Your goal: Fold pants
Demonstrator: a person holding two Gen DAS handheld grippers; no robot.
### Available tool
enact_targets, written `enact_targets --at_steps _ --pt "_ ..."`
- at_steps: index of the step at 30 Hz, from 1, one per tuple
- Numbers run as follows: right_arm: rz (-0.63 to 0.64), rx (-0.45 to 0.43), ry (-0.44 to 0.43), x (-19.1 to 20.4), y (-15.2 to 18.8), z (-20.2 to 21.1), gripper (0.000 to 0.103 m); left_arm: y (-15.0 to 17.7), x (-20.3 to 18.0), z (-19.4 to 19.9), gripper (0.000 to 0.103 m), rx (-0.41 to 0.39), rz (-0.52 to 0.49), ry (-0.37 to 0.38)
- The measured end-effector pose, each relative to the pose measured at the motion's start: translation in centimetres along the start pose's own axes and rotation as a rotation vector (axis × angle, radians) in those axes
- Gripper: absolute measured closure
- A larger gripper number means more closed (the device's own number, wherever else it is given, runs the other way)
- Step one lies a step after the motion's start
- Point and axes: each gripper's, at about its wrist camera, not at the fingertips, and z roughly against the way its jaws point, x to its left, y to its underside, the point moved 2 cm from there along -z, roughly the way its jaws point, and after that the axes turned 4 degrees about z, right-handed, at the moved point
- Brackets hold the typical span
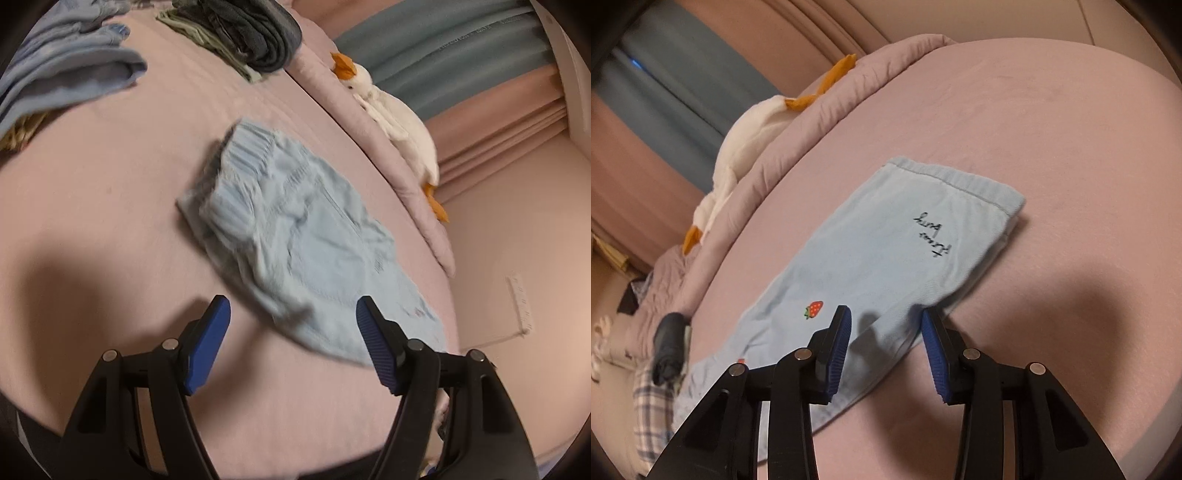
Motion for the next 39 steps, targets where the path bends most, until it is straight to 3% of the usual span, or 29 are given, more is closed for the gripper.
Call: enact_targets --at_steps 2,4,6,7,8,10,11,12,15,18,20,22,25,30,32,33,37,39 --pt "0.007 0.006 0.017 0.0 -0.1 0.1 0.061 -1.1 -0.2 -0.6 0.038 -0.024 0.018 -0.013" --pt "0.024 0.033 0.038 0.0 -0.3 -0.2 0.061 -2.2 -0.4 -0.9 0.064 -0.048 0.012 -0.06" --pt "0.052 0.066 0.082 0.2 -0.5 0.0 0.061 -2.7 -0.6 -0.8 0.074 -0.056 -0.016 -0.102" --pt "0.099 0.087 0.145 0.5 -0.7 0.3 0.061 -2.6 -0.6 -0.8 0.074 -0.059 -0.029 -0.103" --pt "0.16 0.088 0.27 0.9 -0.9 1.0 0.061 -2.4 -0.7 -0.7 0.074 -0.056 -0.053 -0.114" --pt "0.287 0.03 0.48 2.1 -1.0 2.8 0.06 -2.1 -0.4 -1.0 0.074 -0.049 -0.086 -0.138" --pt "0.324 -0.007 0.52 3.0 -1.1 3.6 0.06 -2.2 -0.1 -1.2 0.074 -0.042 -0.082 -0.133" --pt "0.357 -0.025 0.488 4.1 -1.0 3.9 0.059 -2.3 0.1 -1.3 0.073 -0.033 -0.073 -0.118" --pt "0.536 0.076 0.075 11.3 0.2 1.6 0.059 -2.2 0.6 -1.5 0.073 -0.036 -0.076 -0.112" --pt "0.761 0.167 -0.153 19.7 2.8 -2.3 0.059 -2.2 0.2 -2.1 0.073 -0.029 -0.104 -0.121" --pt "0.899 0.224 -0.257 24.6 4.7 -4.8 0.059 -2.5 0.4 -2.2 0.072 -0.02 -0.101 -0.108" --pt "1.052 0.282 -0.298 29.2 6.6 -7.8 0.059 -2.7 0.4 -2.3 0.071 -0.013 -0.099 -0.095" --pt "1.254 0.314 -0.257 33.3 8.3 -11.4 0.059 -3.0 0.5 -2.6 0.071 0.001 -0.11 -0.086" --pt "1.315 0.501 -0.334 35.2 8.2 -15.1 0.059 -3.3 0.7 -3.1 0.071 0.012 -0.102 -0.063" --pt "1.324 0.596 -0.359 35.1 8.7 -16.2 0.078 -3.4 0.6 -3.1 0.071 0.011 -0.107 -0.059" --pt "1.351 0.609 -0.363 35.2 9.1 -16.3 0.099 -3.5 0.6 -3.1 0.071 0.009 -0.112 -0.064" --pt "1.413 0.498 -0.334 36.4 8.8 -15.0 0.101 -3.6 0.3 -3.5 0.071 0.008 -0.123 -0.077" --pt "1.408 0.487 -0.319 37.3 8.6 -15.4 0.101 -3.5 0.2 -3.7 0.07 0.013 -0.129 -0.091"
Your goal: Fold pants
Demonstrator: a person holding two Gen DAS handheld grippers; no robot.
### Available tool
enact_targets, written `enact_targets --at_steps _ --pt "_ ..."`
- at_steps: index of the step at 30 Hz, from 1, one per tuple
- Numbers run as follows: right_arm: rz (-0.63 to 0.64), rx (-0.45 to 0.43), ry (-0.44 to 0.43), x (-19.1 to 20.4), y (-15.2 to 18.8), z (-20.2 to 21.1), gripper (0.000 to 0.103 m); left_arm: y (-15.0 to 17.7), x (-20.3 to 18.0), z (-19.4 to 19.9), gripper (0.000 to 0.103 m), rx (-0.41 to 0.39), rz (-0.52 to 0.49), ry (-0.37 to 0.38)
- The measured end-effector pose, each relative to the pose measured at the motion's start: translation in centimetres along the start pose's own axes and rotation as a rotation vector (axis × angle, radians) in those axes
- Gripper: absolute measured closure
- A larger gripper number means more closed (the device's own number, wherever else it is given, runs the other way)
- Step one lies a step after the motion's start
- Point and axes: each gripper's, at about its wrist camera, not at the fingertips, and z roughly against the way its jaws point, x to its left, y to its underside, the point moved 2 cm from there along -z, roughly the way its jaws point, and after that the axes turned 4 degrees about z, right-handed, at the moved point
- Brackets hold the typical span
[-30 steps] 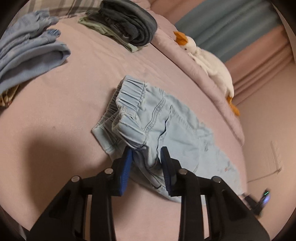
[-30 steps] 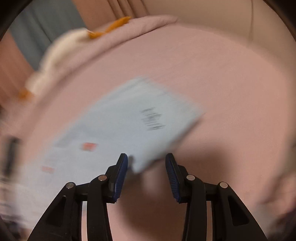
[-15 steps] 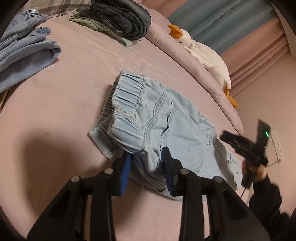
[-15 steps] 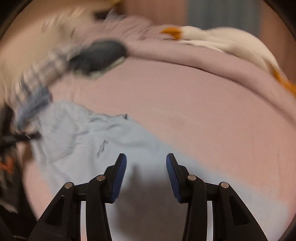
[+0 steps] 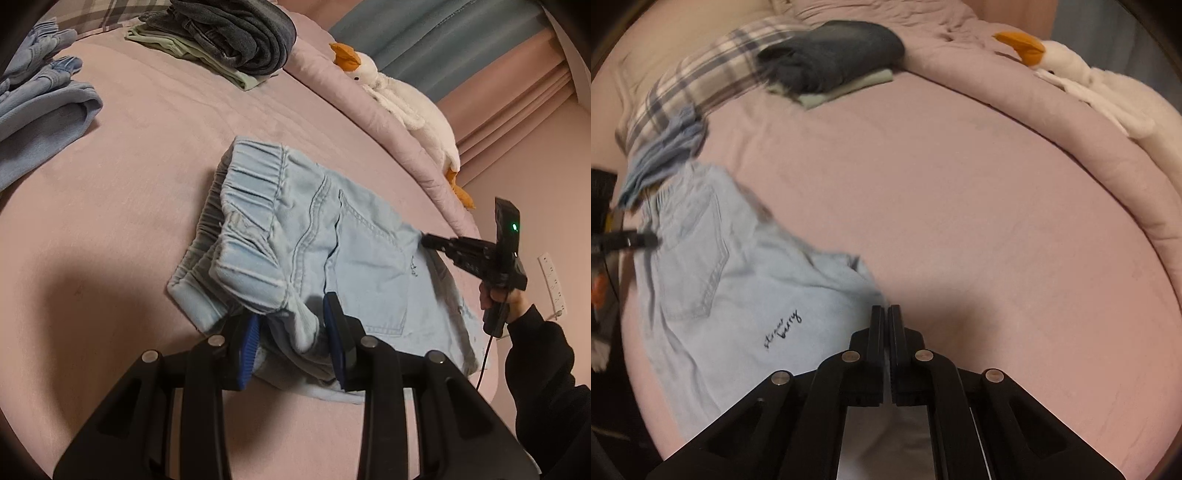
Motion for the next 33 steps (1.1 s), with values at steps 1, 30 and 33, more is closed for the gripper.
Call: enact_targets --at_steps 1,30,33 --pt "0.021 0.003 0.059 0.1 -0.3 -0.3 0.101 0.0 -0.1 0.0 0.07 0.002 -0.006 -0.007" --pt "-0.929 -0.15 0.5 -11.9 33.1 16.6 0.055 5.6 -17.5 -11.4 0.055 0.245 -0.496 0.02" --pt "-0.896 -0.133 0.467 -13.3 33.0 15.5 0.055 6.2 -16.4 -12.3 0.055 0.267 -0.481 0.003"
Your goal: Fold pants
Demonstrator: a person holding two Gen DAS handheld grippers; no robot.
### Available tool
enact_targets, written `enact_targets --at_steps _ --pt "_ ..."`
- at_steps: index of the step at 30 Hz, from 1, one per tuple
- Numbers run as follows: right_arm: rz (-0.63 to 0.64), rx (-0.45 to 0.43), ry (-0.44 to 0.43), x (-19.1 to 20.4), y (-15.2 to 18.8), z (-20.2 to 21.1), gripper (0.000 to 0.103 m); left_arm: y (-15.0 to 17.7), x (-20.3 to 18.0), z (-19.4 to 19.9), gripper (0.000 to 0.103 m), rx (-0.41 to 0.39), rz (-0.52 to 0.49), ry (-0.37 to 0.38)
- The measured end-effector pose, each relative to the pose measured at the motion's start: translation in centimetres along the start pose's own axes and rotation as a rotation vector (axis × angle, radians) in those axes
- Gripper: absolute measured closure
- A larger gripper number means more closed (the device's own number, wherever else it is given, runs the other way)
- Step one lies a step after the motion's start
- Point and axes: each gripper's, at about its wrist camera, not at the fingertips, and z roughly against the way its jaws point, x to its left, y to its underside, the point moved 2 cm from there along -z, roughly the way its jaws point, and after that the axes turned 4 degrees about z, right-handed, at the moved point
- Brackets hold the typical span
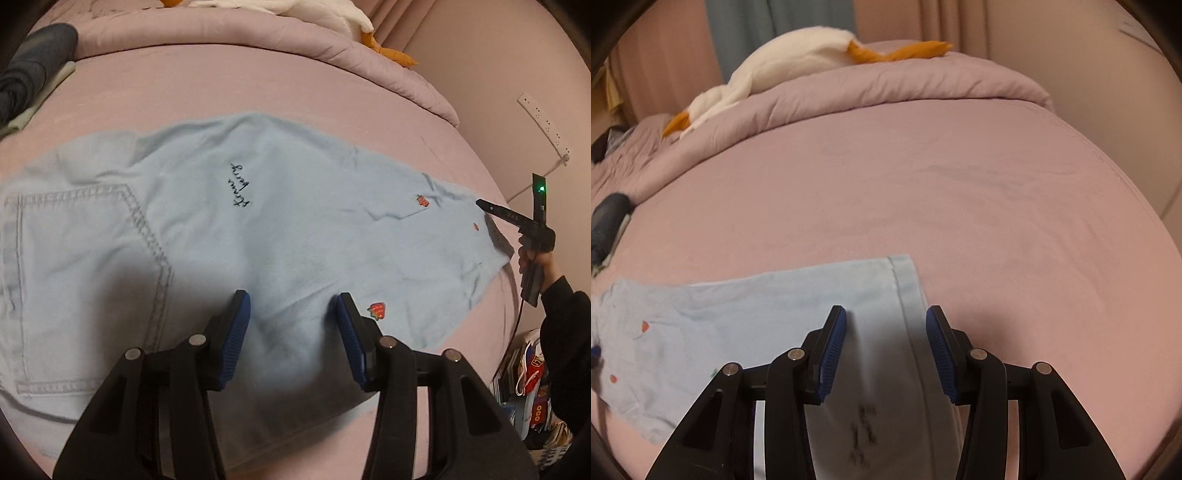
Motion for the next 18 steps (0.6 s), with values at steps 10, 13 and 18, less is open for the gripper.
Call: enact_targets --at_steps 10,13,18 --pt "0.151 -0.004 -0.001 0.6 0.1 0.6 0.102 0.4 -0.5 0.5 0.052 0.006 -0.03 -0.02" --pt "0.038 -0.046 -0.017 -1.2 -1.0 1.3 0.068 0.4 -0.4 0.5 0.05 0.005 -0.03 -0.018" --pt "0.029 -0.018 -0.021 -1.8 -1.3 0.7 0.063 0.4 -0.3 0.4 0.048 0.004 -0.027 -0.016"
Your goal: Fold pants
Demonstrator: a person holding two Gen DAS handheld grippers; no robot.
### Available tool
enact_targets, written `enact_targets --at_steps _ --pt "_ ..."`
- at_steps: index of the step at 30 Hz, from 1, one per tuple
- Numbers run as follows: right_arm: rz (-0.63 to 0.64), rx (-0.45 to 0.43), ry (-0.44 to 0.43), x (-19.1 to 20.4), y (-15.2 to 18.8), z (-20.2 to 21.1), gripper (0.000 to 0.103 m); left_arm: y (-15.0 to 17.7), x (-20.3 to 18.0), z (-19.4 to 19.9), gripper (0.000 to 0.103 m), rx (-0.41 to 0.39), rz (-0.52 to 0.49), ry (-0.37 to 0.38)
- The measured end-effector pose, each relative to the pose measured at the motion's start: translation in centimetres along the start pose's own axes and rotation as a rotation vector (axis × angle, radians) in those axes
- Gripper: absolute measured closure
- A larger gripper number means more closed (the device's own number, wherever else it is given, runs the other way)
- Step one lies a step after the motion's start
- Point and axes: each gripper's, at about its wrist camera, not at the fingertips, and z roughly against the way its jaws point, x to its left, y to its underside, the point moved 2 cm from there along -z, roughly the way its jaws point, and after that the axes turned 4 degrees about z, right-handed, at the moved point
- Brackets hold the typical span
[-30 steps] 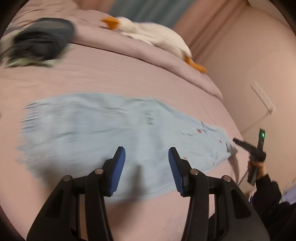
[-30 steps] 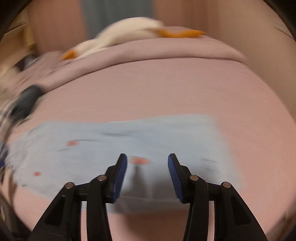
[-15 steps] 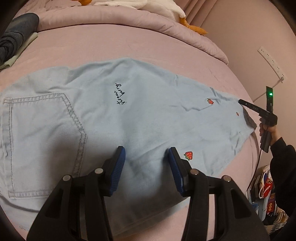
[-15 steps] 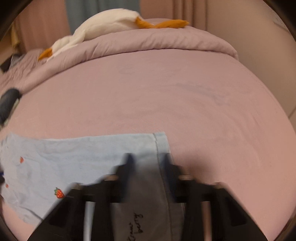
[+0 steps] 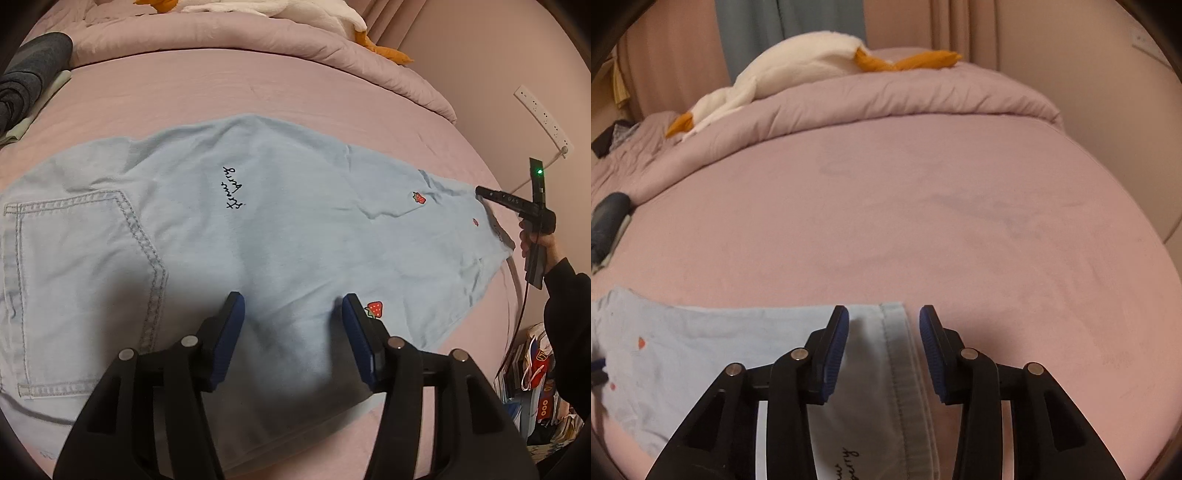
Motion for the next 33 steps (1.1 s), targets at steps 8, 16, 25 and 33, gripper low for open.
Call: enact_targets --at_steps 8,16,25,33 --pt "0.052 0.039 -0.005 0.7 0.9 -1.6 0.084 -0.1 0.0 -0.2 0.047 -0.002 -0.004 0.006" --pt "0.109 -0.066 0.044 1.6 -0.1 0.3 0.096 -0.4 -0.3 -0.4 0.044 -0.005 0.003 -0.004" --pt "0.109 0.07 0.201 1.9 -1.9 -3.0 0.092 -0.6 -0.1 1.0 0.039 -0.049 -0.009 -0.041" --pt "0.266 -0.022 0.017 12.4 3.9 2.7 0.086 2.9 5.4 4.4 0.059 -0.057 0.062 -0.106"
